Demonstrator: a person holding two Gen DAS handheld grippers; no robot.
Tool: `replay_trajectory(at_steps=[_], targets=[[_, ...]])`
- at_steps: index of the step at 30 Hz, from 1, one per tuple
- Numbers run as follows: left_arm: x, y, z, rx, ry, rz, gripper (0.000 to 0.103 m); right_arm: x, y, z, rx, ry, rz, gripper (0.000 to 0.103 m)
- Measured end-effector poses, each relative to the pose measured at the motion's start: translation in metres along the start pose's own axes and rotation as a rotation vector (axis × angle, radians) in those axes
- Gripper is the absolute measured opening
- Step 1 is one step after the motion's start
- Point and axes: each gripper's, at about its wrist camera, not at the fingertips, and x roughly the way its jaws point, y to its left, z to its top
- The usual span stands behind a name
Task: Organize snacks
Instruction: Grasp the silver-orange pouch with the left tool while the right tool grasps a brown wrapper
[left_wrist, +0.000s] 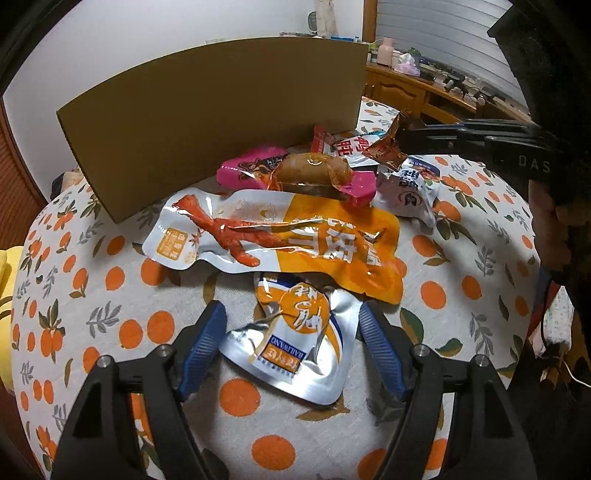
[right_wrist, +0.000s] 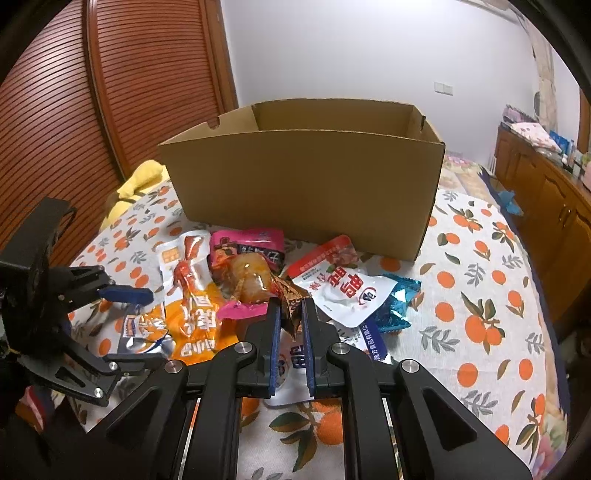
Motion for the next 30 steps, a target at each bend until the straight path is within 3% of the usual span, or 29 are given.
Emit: replay_trajectory(at_steps=[8, 20, 25, 30], targets=[[-0.011, -0.003, -0.012, 0.031, 0.010, -0.024, 0.067, -0.001, 0.004, -0.002, -0.005, -0.001, 0.000, 0.009], [-0.003, -0.005, -0.002, 0.028, 0.026, -0.009, 0.074, -0.003, 0.008, -0.007, -0.004, -0.003, 0.002, 0.009], [-0.007, -0.006, -0.005, 0.043, 0.021, -0.017, 0.063, -0.005, 0.007, -0.010, 0.001, -0.004, 0.005, 0.009], [-0.019, -0.003, -0.017, 0.034, 0.019, 0.006, 0.057, -0.006, 0.006, -0.010, 0.002, -0.006, 0.005, 0.009]])
